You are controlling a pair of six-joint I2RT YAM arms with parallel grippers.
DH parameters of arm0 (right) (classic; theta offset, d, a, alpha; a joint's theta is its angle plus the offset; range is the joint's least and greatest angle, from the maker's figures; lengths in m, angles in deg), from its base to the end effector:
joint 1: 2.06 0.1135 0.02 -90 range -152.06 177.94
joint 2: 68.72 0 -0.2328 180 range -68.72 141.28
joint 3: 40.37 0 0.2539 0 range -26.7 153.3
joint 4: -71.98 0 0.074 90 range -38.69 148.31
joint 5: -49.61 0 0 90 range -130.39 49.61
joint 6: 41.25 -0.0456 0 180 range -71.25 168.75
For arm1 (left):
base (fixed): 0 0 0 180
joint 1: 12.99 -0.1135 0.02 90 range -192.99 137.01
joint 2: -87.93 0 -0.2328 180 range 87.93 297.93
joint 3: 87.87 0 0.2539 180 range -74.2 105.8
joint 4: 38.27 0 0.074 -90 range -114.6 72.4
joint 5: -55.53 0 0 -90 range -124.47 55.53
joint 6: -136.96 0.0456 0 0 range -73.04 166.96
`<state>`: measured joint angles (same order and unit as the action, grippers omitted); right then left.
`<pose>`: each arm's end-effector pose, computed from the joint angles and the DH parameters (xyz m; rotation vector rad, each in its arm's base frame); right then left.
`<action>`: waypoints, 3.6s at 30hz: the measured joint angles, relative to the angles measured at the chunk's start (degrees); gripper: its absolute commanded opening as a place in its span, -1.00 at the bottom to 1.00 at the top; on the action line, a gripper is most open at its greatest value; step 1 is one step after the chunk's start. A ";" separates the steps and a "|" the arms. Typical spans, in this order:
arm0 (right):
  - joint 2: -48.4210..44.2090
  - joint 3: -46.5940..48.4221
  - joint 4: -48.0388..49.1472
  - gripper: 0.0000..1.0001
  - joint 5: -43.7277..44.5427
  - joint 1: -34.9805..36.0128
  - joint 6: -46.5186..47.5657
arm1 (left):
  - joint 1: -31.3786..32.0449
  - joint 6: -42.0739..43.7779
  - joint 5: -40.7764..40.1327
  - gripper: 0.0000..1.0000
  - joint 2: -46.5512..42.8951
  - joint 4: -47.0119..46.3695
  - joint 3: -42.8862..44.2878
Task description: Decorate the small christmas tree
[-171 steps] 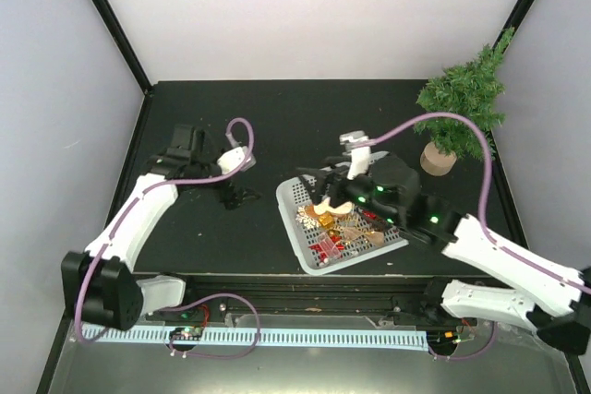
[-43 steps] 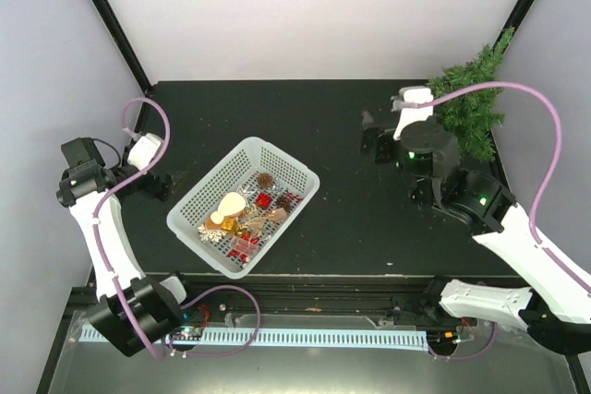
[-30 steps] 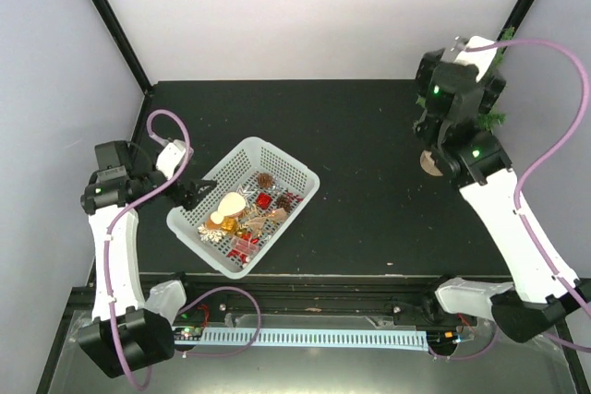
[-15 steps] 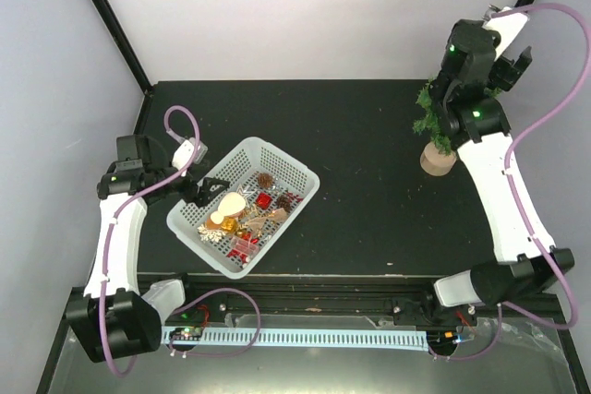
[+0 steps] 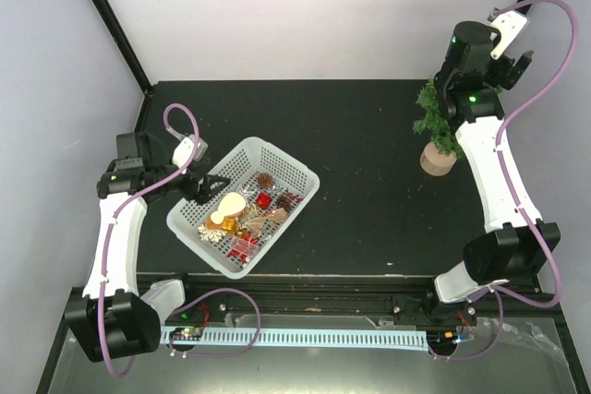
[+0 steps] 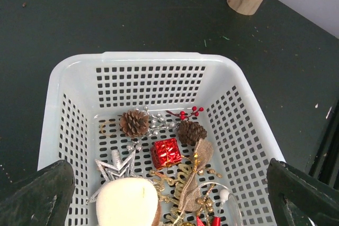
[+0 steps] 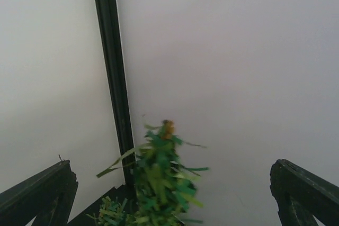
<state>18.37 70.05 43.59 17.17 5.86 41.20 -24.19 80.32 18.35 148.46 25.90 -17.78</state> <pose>0.3415 0.0086 0.4379 0.7384 1.4805 -0.6224 0.2176 0.0061 0.2756 0.7461 2.0407 -0.7266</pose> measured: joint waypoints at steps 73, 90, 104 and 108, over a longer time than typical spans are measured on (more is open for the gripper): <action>-18.32 -0.92 -23.87 -0.98 -5.66 45.57 -1.40 | 3.04 -4.70 -5.90 0.98 -18.60 0.72 -1.05; -19.80 -4.26 -20.92 -0.98 -3.72 56.96 -3.96 | 3.04 -6.47 -6.78 0.98 -19.69 0.63 -1.18; -21.49 -8.57 -15.06 -0.98 -2.62 61.20 -4.57 | 3.04 -7.06 -7.34 0.98 -20.96 0.39 -3.32; -22.14 -9.31 -14.47 -0.98 -3.19 61.20 -5.03 | 3.04 -7.17 -7.63 0.98 -21.86 0.31 -3.89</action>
<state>-3.77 60.74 29.12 13.98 67.06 36.17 -21.15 73.15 10.72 126.60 26.21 -21.67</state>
